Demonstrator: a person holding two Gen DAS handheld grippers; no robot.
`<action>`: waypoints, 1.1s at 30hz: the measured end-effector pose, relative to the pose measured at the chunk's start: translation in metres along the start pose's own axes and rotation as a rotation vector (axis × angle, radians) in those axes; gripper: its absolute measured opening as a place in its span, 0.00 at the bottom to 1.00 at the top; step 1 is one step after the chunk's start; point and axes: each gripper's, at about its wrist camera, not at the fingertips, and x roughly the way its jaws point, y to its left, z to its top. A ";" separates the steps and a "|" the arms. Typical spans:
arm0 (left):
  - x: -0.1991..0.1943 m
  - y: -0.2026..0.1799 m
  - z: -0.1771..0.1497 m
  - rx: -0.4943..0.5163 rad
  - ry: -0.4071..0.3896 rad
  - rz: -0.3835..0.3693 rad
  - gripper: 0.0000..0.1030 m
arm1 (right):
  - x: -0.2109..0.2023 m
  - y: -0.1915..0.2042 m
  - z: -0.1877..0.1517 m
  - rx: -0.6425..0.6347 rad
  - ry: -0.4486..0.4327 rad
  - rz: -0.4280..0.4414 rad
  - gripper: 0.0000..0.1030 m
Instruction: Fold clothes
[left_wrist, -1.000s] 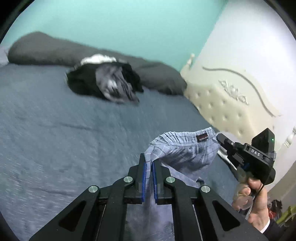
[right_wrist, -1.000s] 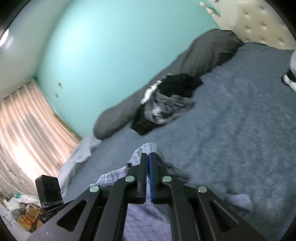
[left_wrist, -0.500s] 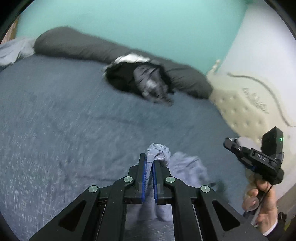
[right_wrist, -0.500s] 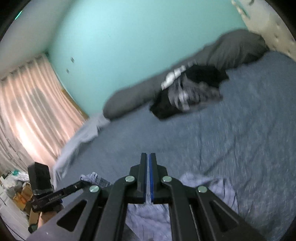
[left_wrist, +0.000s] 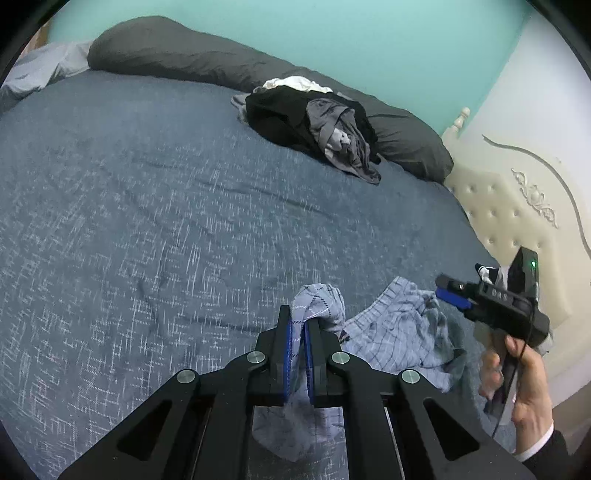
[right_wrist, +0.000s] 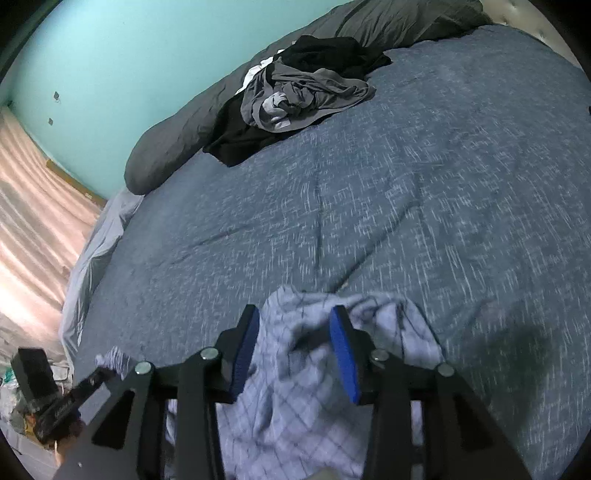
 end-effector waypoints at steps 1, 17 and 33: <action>0.000 0.001 -0.002 0.001 0.006 -0.002 0.06 | 0.004 0.002 0.001 -0.005 0.001 0.001 0.44; 0.005 0.010 -0.021 0.005 0.068 -0.008 0.06 | 0.056 0.030 -0.016 -0.260 0.082 -0.121 0.09; 0.000 -0.002 -0.035 -0.003 0.123 0.007 0.07 | -0.039 0.008 -0.053 -0.207 -0.044 -0.035 0.04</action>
